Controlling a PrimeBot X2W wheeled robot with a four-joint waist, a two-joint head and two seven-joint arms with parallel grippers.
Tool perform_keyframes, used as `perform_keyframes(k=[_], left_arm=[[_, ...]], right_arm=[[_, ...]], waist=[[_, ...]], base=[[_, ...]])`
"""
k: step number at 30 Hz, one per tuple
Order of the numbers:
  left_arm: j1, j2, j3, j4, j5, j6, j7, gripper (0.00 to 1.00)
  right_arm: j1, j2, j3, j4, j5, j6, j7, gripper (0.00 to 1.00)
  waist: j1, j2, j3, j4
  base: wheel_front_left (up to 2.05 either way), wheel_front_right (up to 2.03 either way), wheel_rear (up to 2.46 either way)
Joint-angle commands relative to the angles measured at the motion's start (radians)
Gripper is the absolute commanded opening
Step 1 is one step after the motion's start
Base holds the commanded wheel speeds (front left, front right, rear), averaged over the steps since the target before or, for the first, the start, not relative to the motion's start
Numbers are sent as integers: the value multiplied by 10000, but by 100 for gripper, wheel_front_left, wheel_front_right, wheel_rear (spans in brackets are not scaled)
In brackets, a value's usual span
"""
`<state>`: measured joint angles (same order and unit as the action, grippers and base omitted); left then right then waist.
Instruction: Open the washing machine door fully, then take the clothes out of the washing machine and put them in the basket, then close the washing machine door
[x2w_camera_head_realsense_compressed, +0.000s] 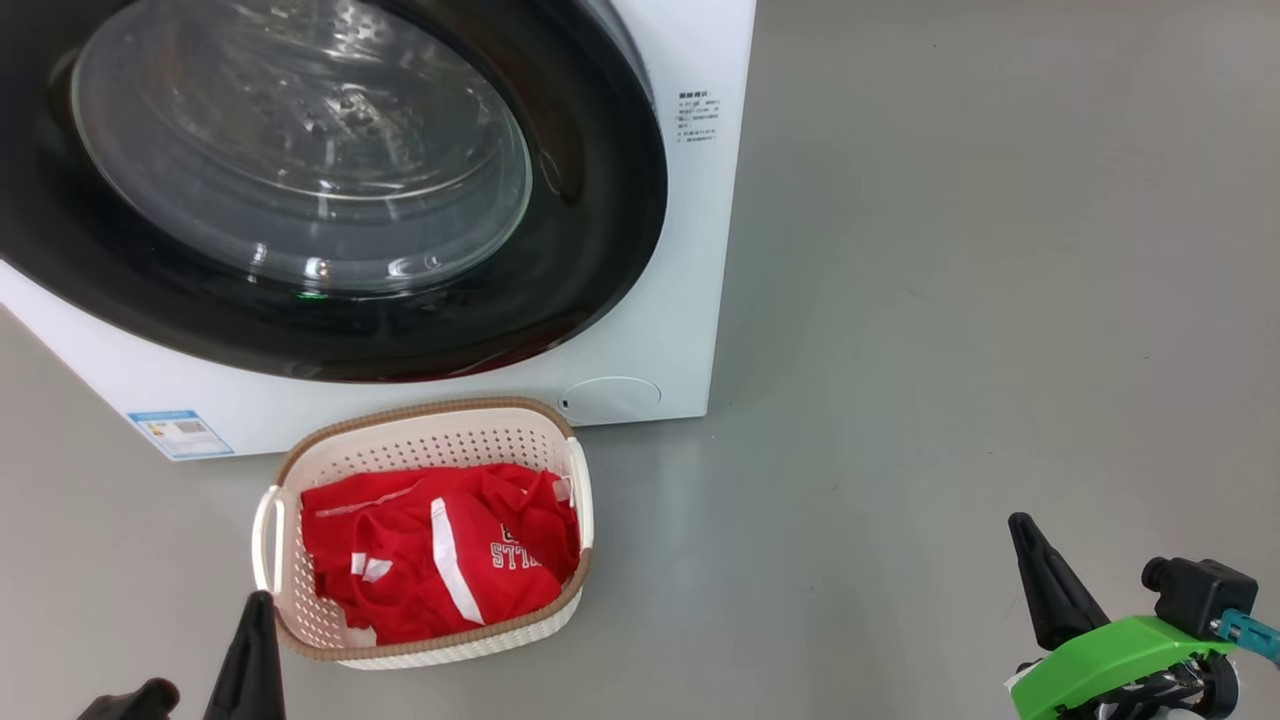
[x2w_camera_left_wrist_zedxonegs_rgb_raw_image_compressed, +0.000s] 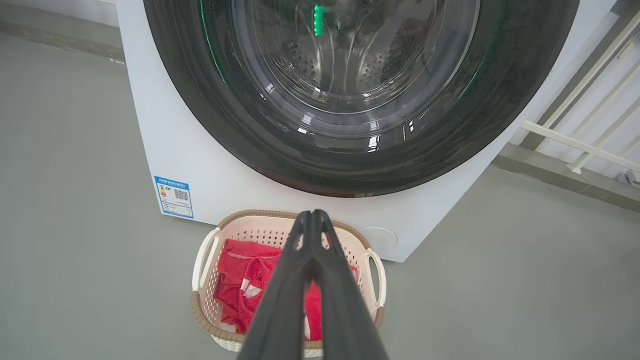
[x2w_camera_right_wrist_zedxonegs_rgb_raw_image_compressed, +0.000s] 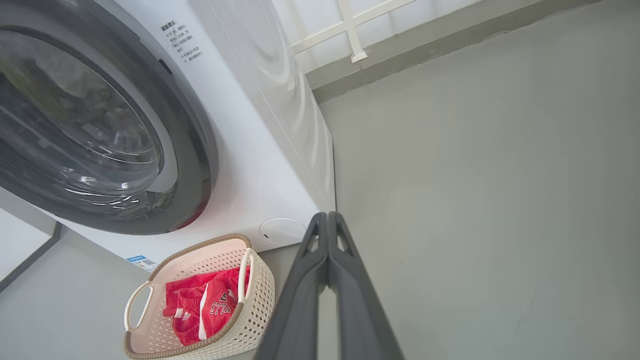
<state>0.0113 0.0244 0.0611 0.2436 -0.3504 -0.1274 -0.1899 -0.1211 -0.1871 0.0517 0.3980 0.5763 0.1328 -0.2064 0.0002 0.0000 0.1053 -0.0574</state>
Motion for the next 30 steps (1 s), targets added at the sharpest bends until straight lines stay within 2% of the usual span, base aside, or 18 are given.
perform_keyframes(k=[1,30], left_arm=[[-299,132,111,-185,-394,-5,61,0],[-541,166,227,-131,-3688,-13,867,0]], right_arm=[[-104,-48,-84,-296,399,-4,86,0],[-35,286,-441,-633,3140,-8,873,0]], waist=[[-2,0,-23,14],[-2,0,-293,166]], base=[[0,0,0],[0,0,0]])
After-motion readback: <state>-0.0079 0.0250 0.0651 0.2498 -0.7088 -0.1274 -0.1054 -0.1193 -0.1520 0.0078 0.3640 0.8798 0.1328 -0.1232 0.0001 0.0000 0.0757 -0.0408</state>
